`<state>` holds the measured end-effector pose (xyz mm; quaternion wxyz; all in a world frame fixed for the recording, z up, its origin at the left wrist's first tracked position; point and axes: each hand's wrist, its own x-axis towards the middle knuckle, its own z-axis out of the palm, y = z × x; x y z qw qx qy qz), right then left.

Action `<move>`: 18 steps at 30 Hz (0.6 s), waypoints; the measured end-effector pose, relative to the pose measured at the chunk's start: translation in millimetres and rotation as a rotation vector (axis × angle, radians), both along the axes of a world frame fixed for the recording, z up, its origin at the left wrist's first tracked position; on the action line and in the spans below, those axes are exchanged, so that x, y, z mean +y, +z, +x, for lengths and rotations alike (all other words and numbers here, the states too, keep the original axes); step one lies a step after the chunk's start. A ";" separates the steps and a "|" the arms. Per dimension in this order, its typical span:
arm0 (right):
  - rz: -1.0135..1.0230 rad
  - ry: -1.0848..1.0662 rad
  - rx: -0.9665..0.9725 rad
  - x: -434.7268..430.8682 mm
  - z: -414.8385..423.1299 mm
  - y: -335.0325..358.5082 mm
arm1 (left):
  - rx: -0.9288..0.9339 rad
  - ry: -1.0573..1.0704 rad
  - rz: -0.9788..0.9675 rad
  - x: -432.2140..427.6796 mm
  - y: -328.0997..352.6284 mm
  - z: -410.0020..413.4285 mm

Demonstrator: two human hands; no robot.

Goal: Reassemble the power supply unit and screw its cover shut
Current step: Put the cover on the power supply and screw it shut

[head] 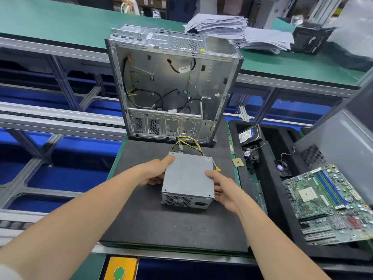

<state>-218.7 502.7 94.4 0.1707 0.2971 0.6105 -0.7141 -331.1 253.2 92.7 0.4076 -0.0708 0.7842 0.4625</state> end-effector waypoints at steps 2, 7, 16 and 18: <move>0.004 -0.009 -0.005 -1.2 -0.4 0.4 | -0.039 0.040 0.023 2.1 1.8 2.5; 0.160 -0.011 -0.028 -6.3 -4.4 2.8 | -0.089 0.155 0.050 8.3 8.4 4.1; 0.111 -0.031 -0.068 -14.7 -2.6 7.8 | -0.057 0.168 0.008 11.9 19.2 8.6; 0.124 -0.038 -0.070 -14.0 -3.0 8.4 | -0.049 0.143 0.019 11.3 23.6 8.9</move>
